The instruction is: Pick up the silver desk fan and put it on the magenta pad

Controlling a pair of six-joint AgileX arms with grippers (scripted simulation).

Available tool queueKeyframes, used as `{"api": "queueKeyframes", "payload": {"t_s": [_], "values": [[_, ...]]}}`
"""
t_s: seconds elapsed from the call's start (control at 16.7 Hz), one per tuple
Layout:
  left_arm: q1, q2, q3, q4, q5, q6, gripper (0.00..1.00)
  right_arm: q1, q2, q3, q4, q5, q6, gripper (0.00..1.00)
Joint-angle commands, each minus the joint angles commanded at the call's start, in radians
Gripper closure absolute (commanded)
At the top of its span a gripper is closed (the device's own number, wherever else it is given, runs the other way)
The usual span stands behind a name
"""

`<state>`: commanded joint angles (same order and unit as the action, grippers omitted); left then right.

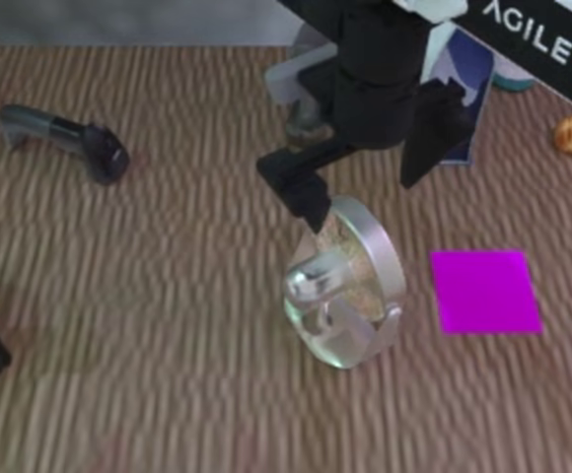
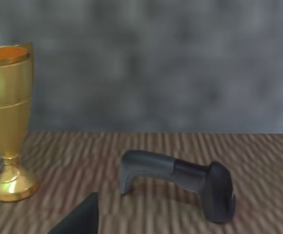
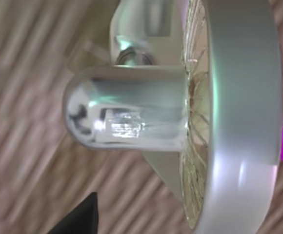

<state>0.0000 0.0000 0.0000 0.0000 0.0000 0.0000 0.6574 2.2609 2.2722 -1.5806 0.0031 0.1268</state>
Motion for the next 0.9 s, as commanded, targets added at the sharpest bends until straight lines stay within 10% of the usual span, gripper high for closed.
{"api": "queueKeyframes", "payload": {"t_s": [0.78,0.9], "values": [[0.0,0.0,0.0,0.0,0.0,0.0,0.0,0.007,-0.037,-0.261,0.223,0.0,0.002,0.0],[0.0,0.0,0.0,0.0,0.0,0.0,0.0,0.007,-0.037,-0.261,0.223,0.0,0.002,0.15]]}}
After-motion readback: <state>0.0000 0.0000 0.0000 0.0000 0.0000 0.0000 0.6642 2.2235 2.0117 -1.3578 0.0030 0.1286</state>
